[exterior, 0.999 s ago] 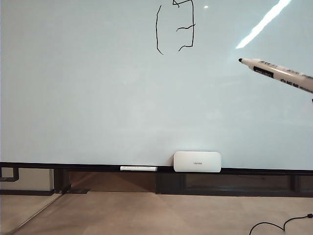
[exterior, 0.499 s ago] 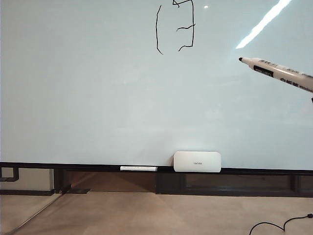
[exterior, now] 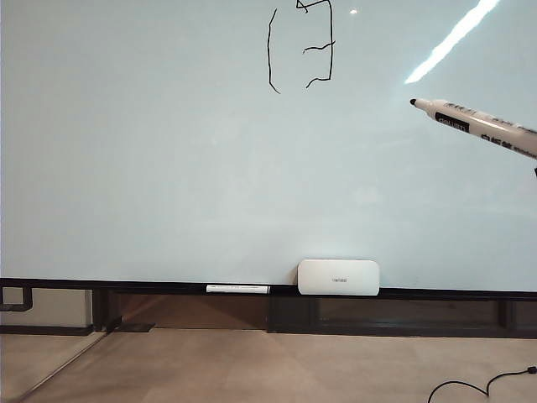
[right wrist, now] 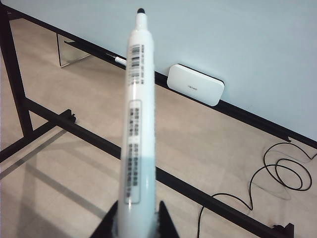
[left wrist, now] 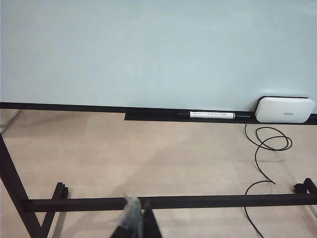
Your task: Reach to the right to find the marker pen, pick it up, and write the number 13 on the whiteboard.
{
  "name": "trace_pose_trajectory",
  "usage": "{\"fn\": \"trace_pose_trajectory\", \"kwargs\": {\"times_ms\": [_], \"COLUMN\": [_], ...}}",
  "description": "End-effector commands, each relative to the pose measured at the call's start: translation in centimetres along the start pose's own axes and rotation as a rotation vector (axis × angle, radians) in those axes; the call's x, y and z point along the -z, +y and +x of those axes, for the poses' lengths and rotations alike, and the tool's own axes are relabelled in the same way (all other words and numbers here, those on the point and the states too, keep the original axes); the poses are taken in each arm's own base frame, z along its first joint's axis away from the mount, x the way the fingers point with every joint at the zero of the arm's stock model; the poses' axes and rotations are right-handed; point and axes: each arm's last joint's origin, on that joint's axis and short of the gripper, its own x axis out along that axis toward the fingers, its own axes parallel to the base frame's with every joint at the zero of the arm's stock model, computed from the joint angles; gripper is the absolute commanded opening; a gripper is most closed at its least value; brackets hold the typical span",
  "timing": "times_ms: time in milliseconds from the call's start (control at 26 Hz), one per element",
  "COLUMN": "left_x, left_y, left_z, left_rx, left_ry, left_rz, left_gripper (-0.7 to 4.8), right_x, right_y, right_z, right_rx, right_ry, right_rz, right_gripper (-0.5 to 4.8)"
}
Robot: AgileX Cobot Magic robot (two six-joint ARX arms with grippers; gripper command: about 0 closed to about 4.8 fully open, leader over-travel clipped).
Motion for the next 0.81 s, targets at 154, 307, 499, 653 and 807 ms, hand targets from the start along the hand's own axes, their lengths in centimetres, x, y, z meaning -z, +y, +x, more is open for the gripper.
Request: {"fn": "trace_pose_trajectory", "kwargs": {"times_ms": [154,307,499,653,807], "left_x": [-0.1,-0.1,-0.1,-0.1,-0.1], "left_y": [0.0,0.0,0.0,0.0,0.0], "left_z": [0.0,0.0,0.0,0.0,0.0], "left_rx": [-0.001,-0.001,-0.001,-0.001,-0.001], "left_ry": [-0.007,-0.007,-0.007,-0.007,-0.007], "left_rz": [-0.001,-0.001,-0.002,-0.001,-0.001], "left_gripper": [-0.05,-0.05,-0.05,-0.05,-0.05], "right_x": [-0.2,-0.1,-0.4,-0.6,-0.8], "right_y": [0.0,0.0,-0.2,-0.6,-1.2], "right_z": [0.0,0.0,-0.2,-0.3,-0.1], "right_rx": [-0.001,-0.002,-0.005,0.007,0.065], "right_ry": [-0.007,-0.007,-0.032,-0.058,-0.066], "right_rz": [0.015,0.015,0.054,0.1,0.133], "right_gripper": [-0.05,-0.05,-0.05,-0.05,-0.05]}}
